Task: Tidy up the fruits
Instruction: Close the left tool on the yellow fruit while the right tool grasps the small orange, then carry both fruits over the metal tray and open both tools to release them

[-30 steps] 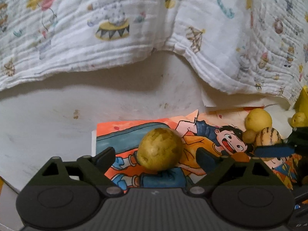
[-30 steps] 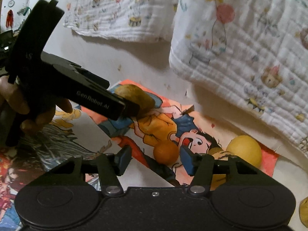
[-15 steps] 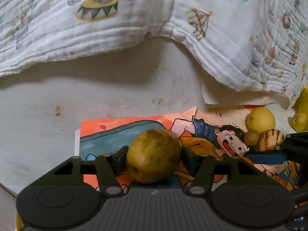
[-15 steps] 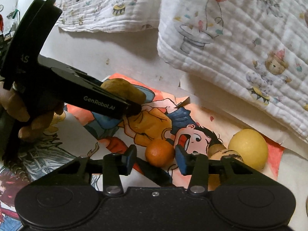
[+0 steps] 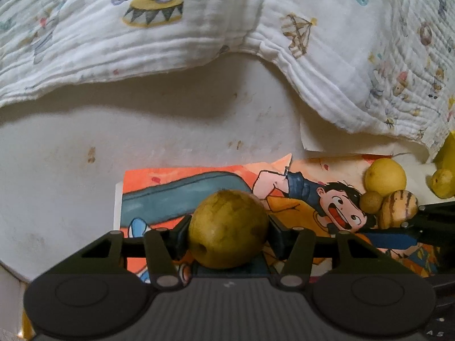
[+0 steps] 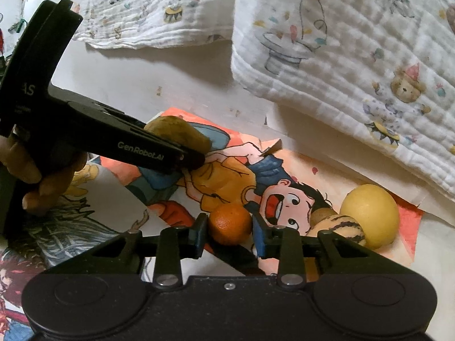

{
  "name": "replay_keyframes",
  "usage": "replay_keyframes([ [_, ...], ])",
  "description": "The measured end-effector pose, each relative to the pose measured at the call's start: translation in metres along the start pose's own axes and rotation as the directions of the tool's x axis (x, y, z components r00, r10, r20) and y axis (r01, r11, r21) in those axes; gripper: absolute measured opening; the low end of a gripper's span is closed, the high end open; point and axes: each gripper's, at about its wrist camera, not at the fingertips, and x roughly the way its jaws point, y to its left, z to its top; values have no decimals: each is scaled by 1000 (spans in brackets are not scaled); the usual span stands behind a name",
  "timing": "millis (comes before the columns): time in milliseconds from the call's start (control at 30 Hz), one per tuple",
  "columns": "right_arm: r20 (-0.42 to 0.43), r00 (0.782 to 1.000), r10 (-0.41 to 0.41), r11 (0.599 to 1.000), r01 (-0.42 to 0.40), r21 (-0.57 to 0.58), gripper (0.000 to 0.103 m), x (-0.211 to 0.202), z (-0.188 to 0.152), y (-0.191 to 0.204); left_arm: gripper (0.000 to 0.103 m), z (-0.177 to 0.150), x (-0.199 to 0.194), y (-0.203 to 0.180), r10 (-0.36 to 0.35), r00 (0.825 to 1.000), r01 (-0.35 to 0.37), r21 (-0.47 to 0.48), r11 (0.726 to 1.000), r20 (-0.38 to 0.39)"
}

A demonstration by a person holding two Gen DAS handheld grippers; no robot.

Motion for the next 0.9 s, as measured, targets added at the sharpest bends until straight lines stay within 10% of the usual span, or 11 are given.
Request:
replay_keyframes([
  [900,68,994,83,995,-79,-56,35,-164,-69,23,58,-71,-142,-62,-138,990,138,-25,990,21],
])
